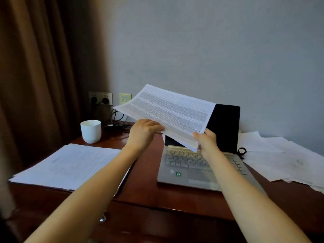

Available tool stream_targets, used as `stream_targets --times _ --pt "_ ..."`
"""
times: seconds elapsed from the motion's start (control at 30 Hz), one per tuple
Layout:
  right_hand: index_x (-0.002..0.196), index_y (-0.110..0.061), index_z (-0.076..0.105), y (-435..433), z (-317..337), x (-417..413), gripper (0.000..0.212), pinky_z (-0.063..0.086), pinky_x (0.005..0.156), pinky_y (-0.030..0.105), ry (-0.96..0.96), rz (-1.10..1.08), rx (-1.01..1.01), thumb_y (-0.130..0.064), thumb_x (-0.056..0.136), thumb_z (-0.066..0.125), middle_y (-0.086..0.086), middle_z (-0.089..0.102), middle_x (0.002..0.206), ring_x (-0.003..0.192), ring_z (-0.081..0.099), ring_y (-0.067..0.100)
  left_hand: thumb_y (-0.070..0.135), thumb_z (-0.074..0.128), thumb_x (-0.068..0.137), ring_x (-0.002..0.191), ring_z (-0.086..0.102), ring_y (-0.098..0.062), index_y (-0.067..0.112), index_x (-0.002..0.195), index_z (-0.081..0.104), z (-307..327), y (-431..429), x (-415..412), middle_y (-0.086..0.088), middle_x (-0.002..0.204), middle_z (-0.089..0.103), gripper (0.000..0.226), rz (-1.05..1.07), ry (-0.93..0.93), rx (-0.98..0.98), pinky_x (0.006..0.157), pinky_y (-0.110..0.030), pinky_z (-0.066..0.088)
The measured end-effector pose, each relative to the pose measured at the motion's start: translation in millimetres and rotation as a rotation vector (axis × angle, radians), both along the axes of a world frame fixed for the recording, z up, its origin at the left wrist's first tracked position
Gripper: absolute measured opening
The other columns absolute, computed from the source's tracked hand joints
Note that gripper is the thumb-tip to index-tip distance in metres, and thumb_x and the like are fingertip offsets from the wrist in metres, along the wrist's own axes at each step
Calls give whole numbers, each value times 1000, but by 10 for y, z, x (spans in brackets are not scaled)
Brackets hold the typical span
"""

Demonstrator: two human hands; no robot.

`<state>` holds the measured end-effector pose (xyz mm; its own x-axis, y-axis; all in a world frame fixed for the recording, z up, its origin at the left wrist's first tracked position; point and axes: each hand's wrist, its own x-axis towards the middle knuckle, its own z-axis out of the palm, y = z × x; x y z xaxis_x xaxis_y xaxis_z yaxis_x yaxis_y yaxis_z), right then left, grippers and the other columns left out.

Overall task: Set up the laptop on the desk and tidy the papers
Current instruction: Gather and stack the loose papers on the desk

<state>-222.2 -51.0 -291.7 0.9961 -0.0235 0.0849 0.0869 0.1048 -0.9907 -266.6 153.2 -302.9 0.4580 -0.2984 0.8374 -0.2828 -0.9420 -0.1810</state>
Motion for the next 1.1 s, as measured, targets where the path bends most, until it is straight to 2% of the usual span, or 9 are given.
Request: stream_targets --times 0.07,0.2,0.27,0.37,0.5,0.6,0.83,1.0,1.1 --pt "123 -3 54 205 -35 -49 31 50 82 35 10 55 -8 3 93 49 12 59 117 95 55 23 15 56 74 64 69 -20 18 73 77 -54 184 -122 2 75 74 22 38 -17 -20 61 -23 51" --pt "123 -2 55 586 -119 -160 32 47 79 31 18 138 -40 4 92 49 12 59 117 95 54 21 2 77 63 66 70 -23 14 75 77 -176 535 -372 -2 76 74 18 94 7 -66 65 -28 53" --pt "123 -2 55 771 -166 -222 32 48 80 33 18 173 -59 4 92 50 12 59 118 97 55 23 7 69 72 68 71 -24 13 76 77 -241 696 -522 -3 77 74 11 113 7 -80 64 -30 53" --pt "124 -2 56 1030 -236 -335 34 48 88 33 12 233 -74 5 91 51 12 60 121 103 56 24 13 56 78 67 71 -25 14 74 77 -325 888 -768 -3 76 74 22 191 -10 -120 61 -30 54" --pt "123 -2 57 1292 -334 -535 35 43 83 26 20 307 -76 8 89 51 7 60 111 97 54 17 -4 61 68 67 71 -24 14 73 77 -554 1120 -1044 -3 76 74 25 275 -23 -166 60 -29 53" --pt "123 0 56 1435 -471 -705 35 41 80 26 45 356 -100 8 90 49 12 60 115 96 53 18 -13 72 61 70 71 -28 12 76 77 -723 1263 -1240 -6 78 74 29 295 9 -203 65 -34 54" --pt "125 -5 55 1643 -750 -915 35 44 70 26 144 395 -157 5 91 50 11 60 121 95 53 19 -14 83 52 68 71 -25 11 72 77 -943 1324 -1581 -6 76 74 33 350 62 -224 65 -36 56" --pt "117 4 59 1710 -856 -927 31 47 83 34 135 348 -195 7 87 54 18 62 119 99 58 28 -13 84 49 66 71 -22 13 72 77 -1065 1356 -1639 -4 75 74 36 369 111 -234 64 -35 57" --pt "103 6 64 1736 -909 -912 21 49 81 37 114 329 -238 6 83 60 20 65 113 97 61 31 -14 83 50 66 71 -23 13 72 77 -1088 1399 -1653 -4 75 74 35 382 126 -263 65 -36 56"
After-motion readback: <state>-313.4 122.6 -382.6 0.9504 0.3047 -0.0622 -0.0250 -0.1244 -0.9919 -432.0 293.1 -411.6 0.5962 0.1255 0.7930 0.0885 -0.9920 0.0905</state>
